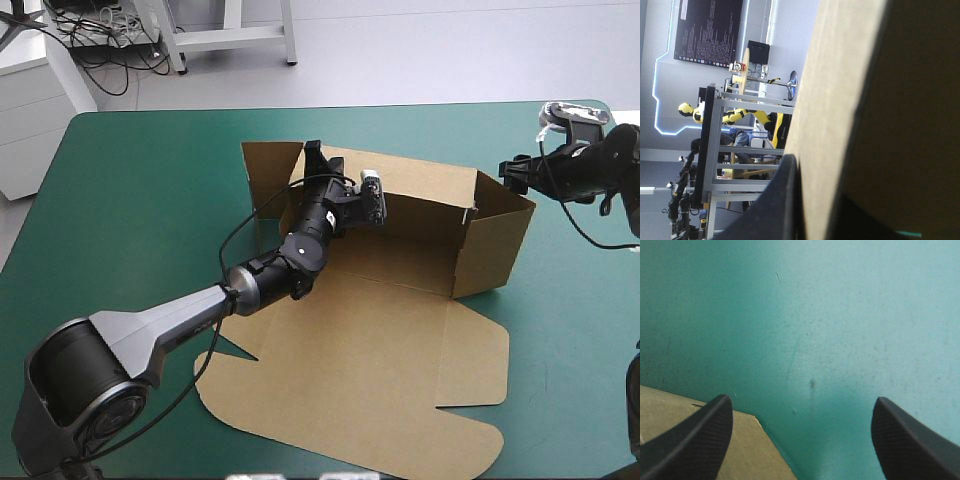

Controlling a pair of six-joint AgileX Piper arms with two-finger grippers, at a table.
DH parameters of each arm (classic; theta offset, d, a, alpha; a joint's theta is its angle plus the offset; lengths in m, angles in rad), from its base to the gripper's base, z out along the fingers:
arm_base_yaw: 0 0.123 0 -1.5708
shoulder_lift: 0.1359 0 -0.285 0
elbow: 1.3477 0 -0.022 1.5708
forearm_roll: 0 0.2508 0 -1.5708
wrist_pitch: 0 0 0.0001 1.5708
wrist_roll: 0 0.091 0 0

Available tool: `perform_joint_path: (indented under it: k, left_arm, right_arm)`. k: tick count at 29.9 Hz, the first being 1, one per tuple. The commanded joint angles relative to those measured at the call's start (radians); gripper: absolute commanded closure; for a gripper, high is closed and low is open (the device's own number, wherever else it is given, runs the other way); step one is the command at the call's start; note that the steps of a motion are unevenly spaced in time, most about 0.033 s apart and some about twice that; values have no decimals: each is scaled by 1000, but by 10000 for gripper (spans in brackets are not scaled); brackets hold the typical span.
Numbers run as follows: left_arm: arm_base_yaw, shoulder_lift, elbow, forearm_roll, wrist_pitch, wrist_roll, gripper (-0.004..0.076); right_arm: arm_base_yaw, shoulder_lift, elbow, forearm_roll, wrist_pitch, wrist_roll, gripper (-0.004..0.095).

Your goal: Fold the box

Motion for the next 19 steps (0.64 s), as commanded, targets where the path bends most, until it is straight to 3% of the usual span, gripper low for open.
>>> perform_joint_path:
  k: [1,8,12,19]
  left_arm:
    - [1,-31,-27,-12,35,5,734]
    - [1,-29,-27,9,35,5,734]
    - [1,-29,-27,9,35,5,734]
    - [1,-29,-27,9,43,5,734]
  right_arm:
    - [1,-36,-34,19,-46,-14,194]
    - [1,-30,-34,21,-23,-37,194]
    - [1,-32,-29,40,46,-68,194]
    - [1,-100,79,208,-8,-184,194]
